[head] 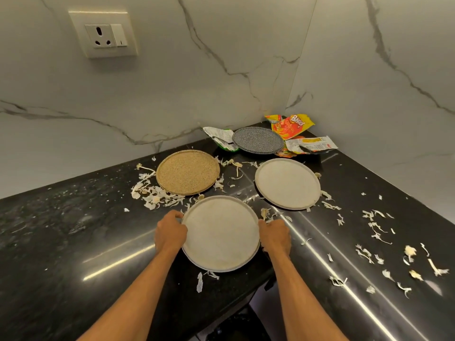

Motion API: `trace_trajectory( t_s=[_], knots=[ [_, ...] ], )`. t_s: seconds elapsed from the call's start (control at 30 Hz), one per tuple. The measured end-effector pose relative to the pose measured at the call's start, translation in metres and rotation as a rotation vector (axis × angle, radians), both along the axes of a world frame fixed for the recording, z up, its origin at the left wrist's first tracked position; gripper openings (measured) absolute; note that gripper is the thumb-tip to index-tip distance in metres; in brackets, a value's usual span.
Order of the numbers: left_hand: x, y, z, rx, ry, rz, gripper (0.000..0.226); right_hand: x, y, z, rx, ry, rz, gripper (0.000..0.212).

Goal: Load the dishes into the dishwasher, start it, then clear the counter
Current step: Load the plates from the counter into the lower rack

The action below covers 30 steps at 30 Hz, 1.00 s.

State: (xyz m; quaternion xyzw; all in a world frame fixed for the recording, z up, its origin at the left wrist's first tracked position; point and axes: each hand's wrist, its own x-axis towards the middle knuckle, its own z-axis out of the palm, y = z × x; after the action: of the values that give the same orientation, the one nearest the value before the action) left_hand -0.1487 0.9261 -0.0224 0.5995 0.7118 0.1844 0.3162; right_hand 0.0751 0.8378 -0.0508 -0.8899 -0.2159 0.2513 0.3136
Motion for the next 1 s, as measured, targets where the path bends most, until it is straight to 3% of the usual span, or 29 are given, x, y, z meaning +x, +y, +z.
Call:
trace_trajectory(
  t_s=[0.33, 0.6, 0.7, 0.87, 1.0],
  knots=[
    [-0.012, -0.015, 0.010, 0.023, -0.107, 0.067, 0.041, -0.007, -0.025, 0.007, 0.099, 0.148, 0.093, 0.007],
    [-0.030, -0.028, 0.038, 0.091, -0.212, 0.067, 0.038, -0.030, -0.048, 0.042, 0.246, 0.162, 0.039, 0.012],
    [-0.031, -0.036, 0.045, 0.077, -0.276, 0.013, 0.037, -0.036, -0.070, 0.054, 0.277, 0.147, -0.022, 0.005],
    [-0.030, -0.062, 0.051, 0.002, -0.379, -0.163, 0.042, -0.054, -0.132, 0.061, 0.285, 0.095, -0.186, 0.017],
    [-0.018, -0.105, 0.042, -0.099, -0.495, -0.359, 0.043, -0.064, -0.209, 0.055, 0.288, 0.088, -0.368, 0.014]
  ],
)
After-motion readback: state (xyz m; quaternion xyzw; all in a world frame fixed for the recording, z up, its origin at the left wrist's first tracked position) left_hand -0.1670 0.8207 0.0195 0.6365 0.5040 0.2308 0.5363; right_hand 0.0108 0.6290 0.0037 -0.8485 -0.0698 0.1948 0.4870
